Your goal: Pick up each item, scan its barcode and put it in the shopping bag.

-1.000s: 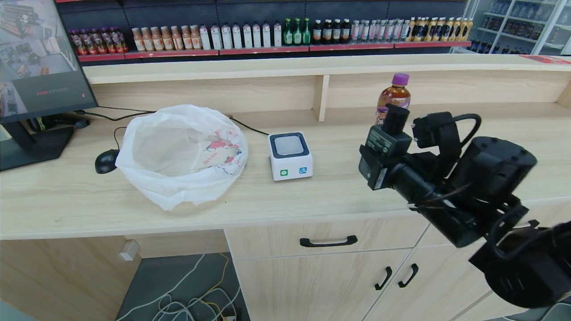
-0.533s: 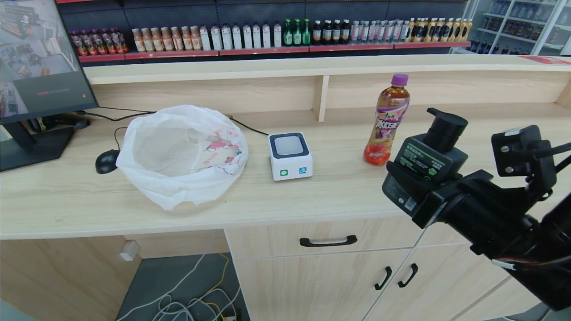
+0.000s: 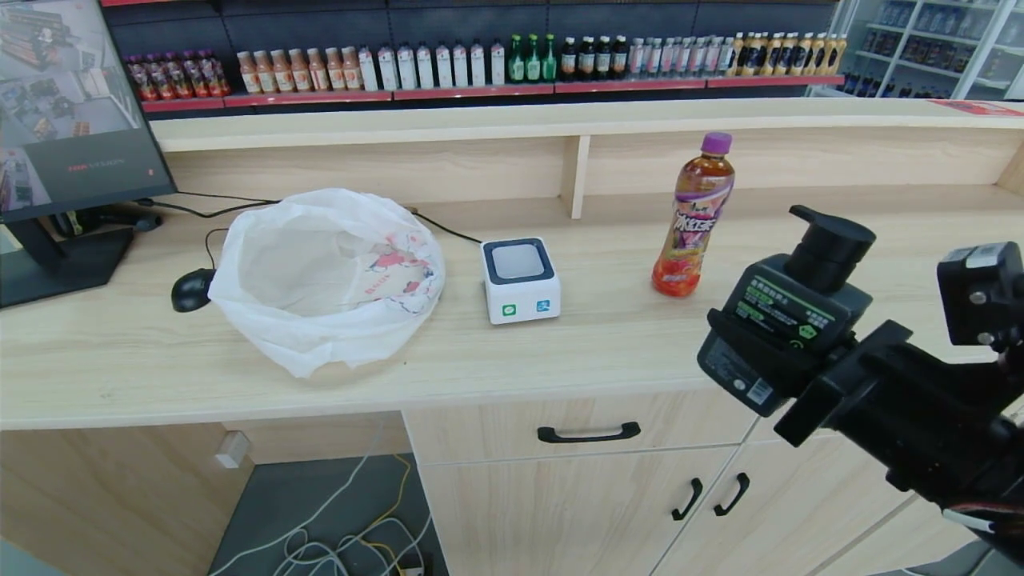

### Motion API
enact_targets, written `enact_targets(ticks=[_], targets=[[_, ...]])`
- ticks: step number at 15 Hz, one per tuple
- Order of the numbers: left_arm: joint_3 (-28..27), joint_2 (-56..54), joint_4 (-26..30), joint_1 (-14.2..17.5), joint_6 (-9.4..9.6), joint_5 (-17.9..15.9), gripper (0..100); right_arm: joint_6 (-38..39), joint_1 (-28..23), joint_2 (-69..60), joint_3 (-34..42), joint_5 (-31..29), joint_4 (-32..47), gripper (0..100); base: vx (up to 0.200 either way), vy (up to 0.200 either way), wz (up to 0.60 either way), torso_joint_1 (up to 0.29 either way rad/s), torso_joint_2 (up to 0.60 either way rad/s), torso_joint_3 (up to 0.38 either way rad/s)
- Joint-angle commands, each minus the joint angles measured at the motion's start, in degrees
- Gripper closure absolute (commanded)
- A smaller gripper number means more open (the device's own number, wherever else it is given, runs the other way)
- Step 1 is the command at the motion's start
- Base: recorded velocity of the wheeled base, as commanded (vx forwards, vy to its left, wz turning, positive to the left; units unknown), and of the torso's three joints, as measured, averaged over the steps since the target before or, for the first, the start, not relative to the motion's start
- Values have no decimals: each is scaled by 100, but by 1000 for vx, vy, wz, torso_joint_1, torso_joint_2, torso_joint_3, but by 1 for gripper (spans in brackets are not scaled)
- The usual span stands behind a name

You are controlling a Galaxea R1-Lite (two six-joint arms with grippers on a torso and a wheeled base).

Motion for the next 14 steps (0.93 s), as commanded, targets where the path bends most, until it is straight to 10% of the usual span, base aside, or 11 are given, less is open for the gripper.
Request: enact_targets(ticks=[1, 14], targets=[[0, 0, 0, 1, -2, 3, 0, 102, 0, 267, 112, 680, -7, 100, 0, 0, 0, 0, 0, 0], [0, 0, 0, 1, -2, 3, 0, 3661, 844, 1507, -416, 1427, -1694, 100, 0, 0, 0, 0, 0, 0]])
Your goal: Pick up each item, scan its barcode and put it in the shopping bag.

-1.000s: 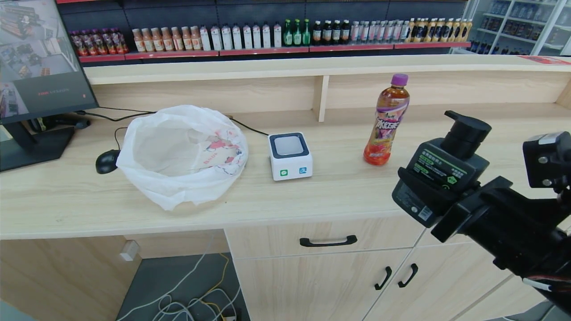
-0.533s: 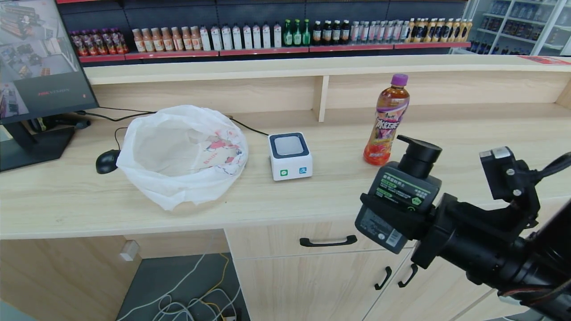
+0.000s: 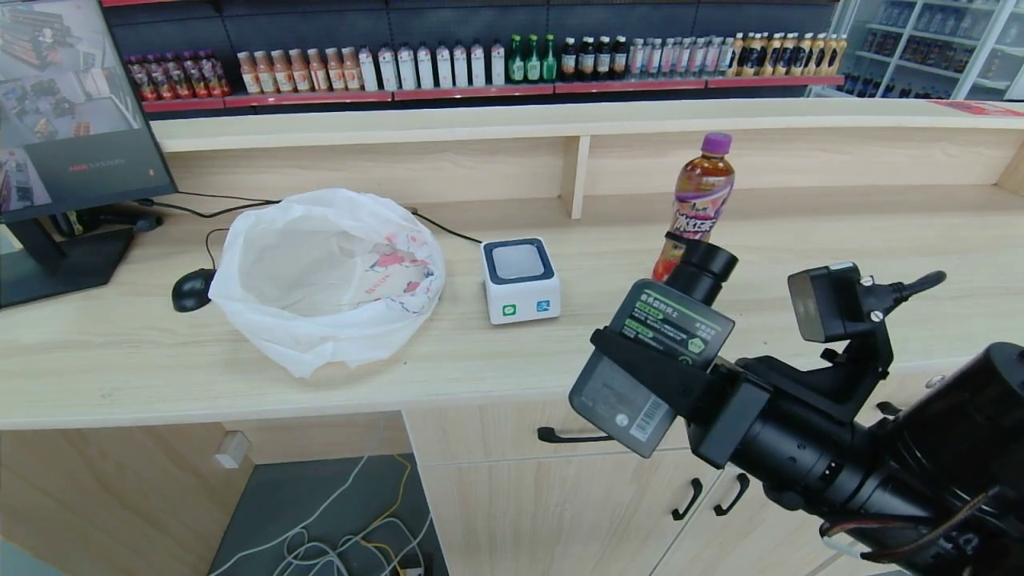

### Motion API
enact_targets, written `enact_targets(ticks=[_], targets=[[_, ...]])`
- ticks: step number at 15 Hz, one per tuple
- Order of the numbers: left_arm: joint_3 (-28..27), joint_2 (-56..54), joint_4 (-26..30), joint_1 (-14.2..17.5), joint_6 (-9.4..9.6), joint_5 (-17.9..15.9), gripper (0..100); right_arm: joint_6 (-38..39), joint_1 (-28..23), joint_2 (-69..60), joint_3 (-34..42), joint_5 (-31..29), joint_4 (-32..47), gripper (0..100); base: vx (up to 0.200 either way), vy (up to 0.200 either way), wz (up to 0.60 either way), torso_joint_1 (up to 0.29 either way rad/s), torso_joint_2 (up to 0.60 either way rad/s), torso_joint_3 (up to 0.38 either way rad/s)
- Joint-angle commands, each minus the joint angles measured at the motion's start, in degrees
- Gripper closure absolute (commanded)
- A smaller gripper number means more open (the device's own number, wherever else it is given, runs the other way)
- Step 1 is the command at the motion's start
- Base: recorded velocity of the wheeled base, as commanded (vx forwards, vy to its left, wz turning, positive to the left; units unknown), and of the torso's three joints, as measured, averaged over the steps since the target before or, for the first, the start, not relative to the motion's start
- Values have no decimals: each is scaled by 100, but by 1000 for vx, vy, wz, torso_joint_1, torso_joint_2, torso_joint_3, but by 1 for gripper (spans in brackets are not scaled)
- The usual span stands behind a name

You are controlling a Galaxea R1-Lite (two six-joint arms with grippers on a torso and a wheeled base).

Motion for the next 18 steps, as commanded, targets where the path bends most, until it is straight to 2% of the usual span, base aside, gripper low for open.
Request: enact_targets(ticks=[1, 4, 12, 18], targets=[[0, 0, 0, -1, -2, 3, 0, 75, 193, -19, -64, 32, 2, 100, 0, 0, 0, 0, 0, 0], [0, 0, 0, -1, -2, 3, 0, 409, 589, -107, -179, 32, 2, 100, 0, 0, 0, 0, 0, 0], [0, 0, 0, -1, -2, 3, 0, 1086, 642, -133, -557, 32, 2, 100, 0, 0, 0, 0, 0, 0], [0, 0, 0, -1, -2, 3, 0, 1306, 853, -125, -741, 32, 2, 100, 0, 0, 0, 0, 0, 0]])
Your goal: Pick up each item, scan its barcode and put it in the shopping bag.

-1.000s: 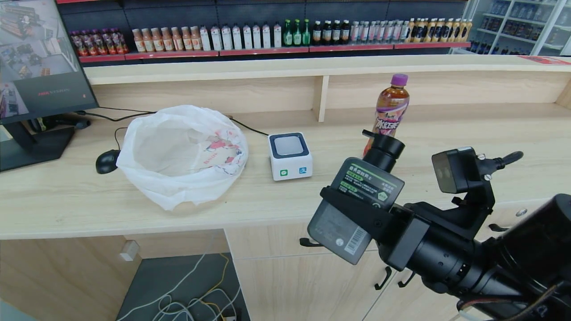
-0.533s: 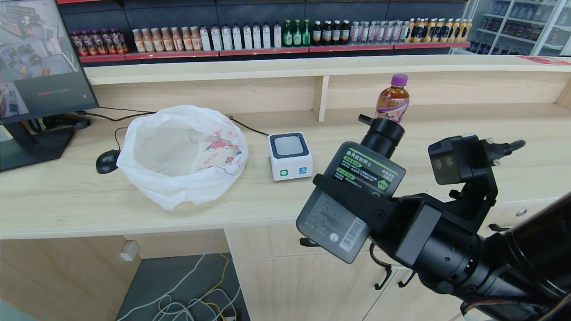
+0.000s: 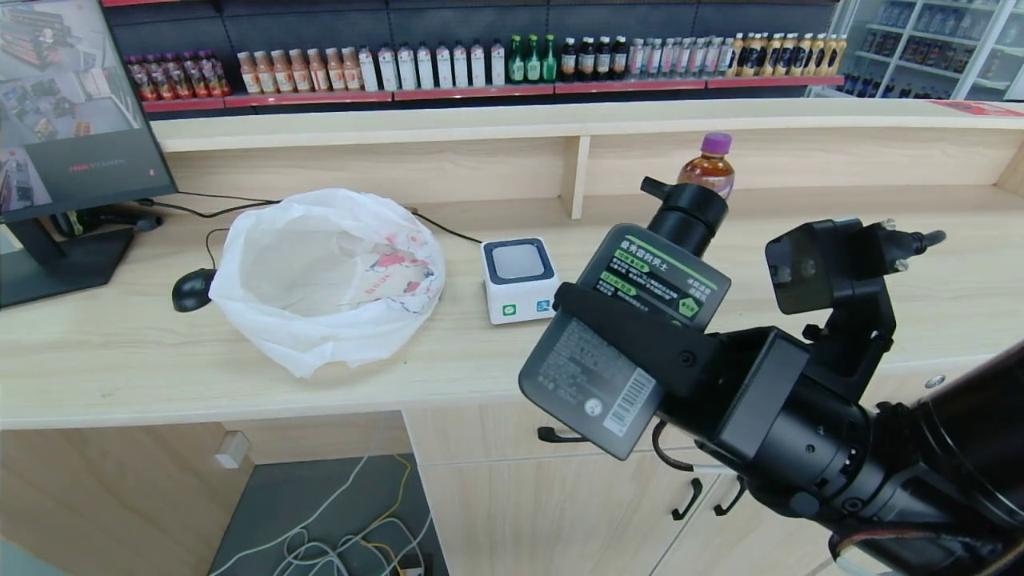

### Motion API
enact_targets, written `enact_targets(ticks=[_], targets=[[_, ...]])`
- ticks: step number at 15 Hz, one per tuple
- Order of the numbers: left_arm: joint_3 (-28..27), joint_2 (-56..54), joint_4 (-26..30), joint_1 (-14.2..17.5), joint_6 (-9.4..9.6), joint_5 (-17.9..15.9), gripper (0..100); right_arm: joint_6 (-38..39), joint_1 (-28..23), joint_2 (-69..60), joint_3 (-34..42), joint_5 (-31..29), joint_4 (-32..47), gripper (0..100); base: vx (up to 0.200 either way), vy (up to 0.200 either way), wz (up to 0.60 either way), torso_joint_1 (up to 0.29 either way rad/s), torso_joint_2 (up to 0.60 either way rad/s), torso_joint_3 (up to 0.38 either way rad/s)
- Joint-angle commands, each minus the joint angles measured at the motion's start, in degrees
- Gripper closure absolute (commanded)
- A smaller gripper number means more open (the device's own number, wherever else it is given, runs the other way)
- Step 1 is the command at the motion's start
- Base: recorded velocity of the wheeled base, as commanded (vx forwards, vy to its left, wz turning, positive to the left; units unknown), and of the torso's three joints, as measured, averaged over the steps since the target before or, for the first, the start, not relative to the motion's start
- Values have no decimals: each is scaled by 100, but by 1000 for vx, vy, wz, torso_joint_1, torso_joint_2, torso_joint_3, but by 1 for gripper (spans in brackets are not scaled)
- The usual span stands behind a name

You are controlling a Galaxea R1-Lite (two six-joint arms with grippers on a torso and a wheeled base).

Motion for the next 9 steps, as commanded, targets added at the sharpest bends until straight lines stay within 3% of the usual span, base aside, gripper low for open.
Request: enact_targets(ticks=[1, 9], targets=[[0, -2, 0, 4, -4, 2, 0, 5, 85, 6, -28, 4, -6, 100, 0, 0, 0, 0, 0, 0], [0, -2, 0, 4, -4, 2, 0, -4, 199, 6, -37, 4, -6, 100, 0, 0, 0, 0, 0, 0]])
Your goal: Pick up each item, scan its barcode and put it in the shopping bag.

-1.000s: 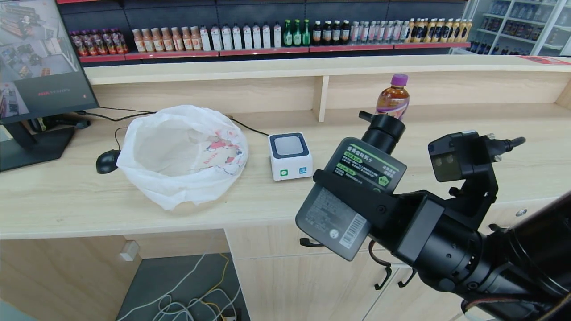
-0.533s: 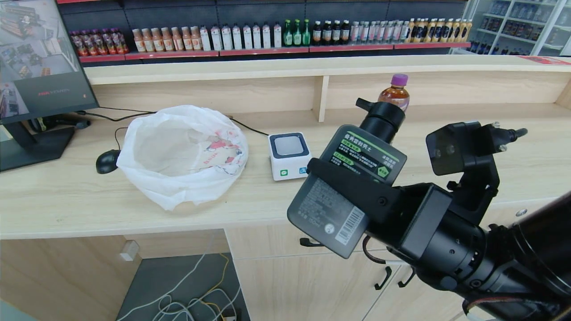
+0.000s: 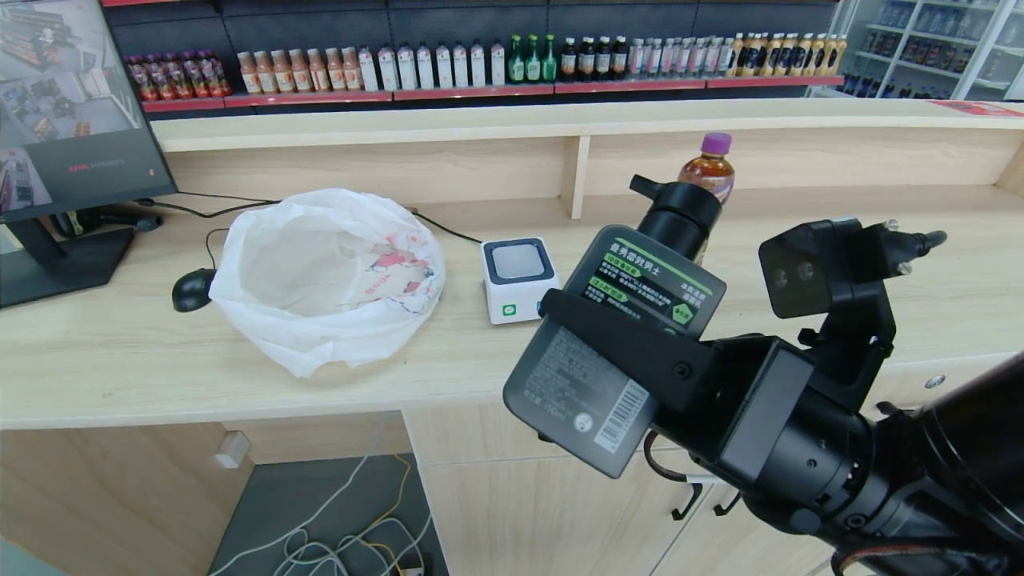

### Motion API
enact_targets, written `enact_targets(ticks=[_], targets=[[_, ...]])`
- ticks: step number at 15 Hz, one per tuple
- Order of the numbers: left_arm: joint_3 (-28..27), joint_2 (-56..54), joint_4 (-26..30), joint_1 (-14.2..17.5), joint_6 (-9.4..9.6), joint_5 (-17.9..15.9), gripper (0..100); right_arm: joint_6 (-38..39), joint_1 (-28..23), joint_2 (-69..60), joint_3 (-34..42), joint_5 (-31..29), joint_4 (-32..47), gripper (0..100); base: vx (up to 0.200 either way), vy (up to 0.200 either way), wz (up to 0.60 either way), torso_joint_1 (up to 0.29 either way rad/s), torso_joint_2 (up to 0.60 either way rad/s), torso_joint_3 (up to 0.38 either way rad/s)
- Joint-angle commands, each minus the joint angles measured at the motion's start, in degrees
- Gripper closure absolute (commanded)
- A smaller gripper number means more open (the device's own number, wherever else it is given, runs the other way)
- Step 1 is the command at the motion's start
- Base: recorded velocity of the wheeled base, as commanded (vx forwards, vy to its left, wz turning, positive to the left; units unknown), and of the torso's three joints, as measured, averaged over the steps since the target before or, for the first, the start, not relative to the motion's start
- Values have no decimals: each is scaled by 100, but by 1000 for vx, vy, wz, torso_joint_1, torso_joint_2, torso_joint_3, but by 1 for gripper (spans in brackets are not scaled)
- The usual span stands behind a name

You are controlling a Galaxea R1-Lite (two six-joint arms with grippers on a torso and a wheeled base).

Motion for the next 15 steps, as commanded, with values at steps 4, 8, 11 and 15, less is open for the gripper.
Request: enact_targets(ticks=[4, 8, 11, 15], targets=[[0, -2, 0, 1, -4, 2, 0, 0, 27, -29, -16, 4, -6, 100, 0, 0, 0, 0, 0, 0], [0, -2, 0, 1, -4, 2, 0, -281, 27, -29, 2, 4, -6, 100, 0, 0, 0, 0, 0, 0], [0, -2, 0, 1, -4, 2, 0, -923, -26, -38, 90, -14, -6, 100, 0, 0, 0, 0, 0, 0], [0, -2, 0, 1, -4, 2, 0, -1899, -413, 41, 116, -58, -6, 100, 0, 0, 0, 0, 0, 0]])
